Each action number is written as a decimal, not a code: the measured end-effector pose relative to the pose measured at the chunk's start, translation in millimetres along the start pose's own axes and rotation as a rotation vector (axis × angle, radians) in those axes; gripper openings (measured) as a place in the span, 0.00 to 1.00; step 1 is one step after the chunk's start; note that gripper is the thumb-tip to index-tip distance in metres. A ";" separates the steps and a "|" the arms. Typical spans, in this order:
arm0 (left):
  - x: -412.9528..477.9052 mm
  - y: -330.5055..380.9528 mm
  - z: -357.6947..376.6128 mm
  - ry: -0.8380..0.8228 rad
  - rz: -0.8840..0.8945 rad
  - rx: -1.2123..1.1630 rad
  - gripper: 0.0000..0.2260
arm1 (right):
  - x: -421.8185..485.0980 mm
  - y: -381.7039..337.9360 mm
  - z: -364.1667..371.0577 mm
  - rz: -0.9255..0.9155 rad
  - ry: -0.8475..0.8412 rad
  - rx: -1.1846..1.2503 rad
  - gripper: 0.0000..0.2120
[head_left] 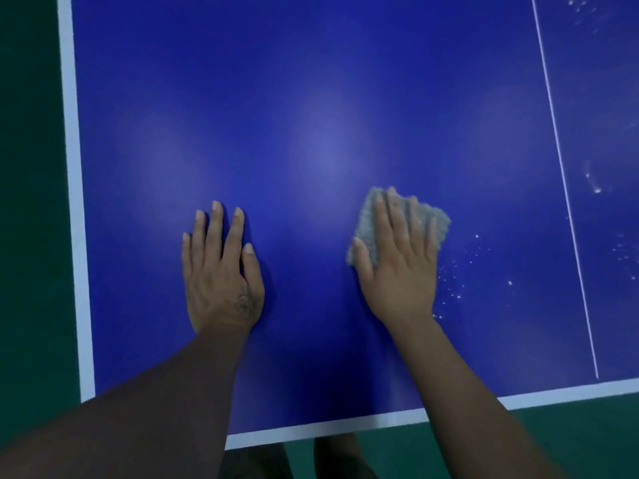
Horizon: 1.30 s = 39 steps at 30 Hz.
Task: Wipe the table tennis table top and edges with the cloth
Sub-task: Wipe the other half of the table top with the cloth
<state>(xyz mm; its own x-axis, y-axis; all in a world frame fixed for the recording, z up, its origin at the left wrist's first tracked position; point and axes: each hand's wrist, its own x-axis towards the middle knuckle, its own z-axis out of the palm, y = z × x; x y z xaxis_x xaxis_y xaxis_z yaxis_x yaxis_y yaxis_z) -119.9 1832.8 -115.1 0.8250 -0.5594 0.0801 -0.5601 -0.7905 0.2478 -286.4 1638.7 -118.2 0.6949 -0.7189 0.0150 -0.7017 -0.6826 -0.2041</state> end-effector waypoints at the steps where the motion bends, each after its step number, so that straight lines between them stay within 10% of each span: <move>1: -0.1 0.0 -0.3 0.002 0.001 0.000 0.24 | -14.9 12.1 -4.2 0.024 -0.004 -0.012 0.33; 15: 0.4 2.9 -3.2 -0.036 -0.010 0.009 0.25 | 95.9 -55.3 11.4 -0.038 -0.043 0.003 0.34; 29: -0.5 3.3 -3.4 -0.033 -0.019 -0.013 0.25 | -18.2 22.4 -13.4 0.552 0.013 -0.038 0.35; 39: -3.2 -2.2 1.9 -0.035 0.007 -0.005 0.25 | 92.5 54.9 -15.5 0.389 -0.066 -0.027 0.38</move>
<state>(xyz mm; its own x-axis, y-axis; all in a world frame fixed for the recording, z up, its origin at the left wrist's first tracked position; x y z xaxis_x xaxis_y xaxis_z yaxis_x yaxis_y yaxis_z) -121.5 1835.9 -117.7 0.8178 -0.5736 0.0478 -0.5655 -0.7852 0.2525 -263.1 1532.7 -112.8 0.3845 -0.9151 -0.1217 -0.9179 -0.3649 -0.1561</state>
